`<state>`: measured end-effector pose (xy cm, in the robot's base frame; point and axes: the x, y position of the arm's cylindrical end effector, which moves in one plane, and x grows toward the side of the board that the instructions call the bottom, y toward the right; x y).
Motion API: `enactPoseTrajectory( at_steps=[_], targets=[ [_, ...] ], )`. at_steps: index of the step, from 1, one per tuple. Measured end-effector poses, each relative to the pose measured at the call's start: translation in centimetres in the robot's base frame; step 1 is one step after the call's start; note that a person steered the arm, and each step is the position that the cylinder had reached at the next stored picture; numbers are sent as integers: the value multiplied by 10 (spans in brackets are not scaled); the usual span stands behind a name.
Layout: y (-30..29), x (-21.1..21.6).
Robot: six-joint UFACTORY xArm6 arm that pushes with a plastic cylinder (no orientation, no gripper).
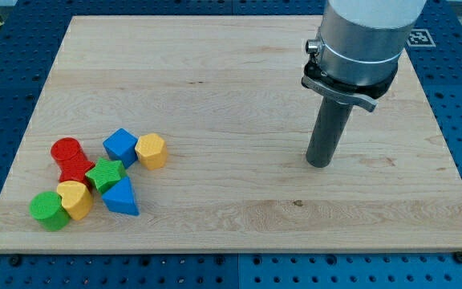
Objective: Move the yellow heart to the bottom right of the yellow hexagon
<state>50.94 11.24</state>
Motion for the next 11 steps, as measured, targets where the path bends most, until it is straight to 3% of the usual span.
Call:
enactPoseTrajectory(
  at_steps=[2,5,9,11],
  targets=[
    [-39,-37],
    [-167,-80],
    [-373,-79],
    [-417,-23]
  ],
)
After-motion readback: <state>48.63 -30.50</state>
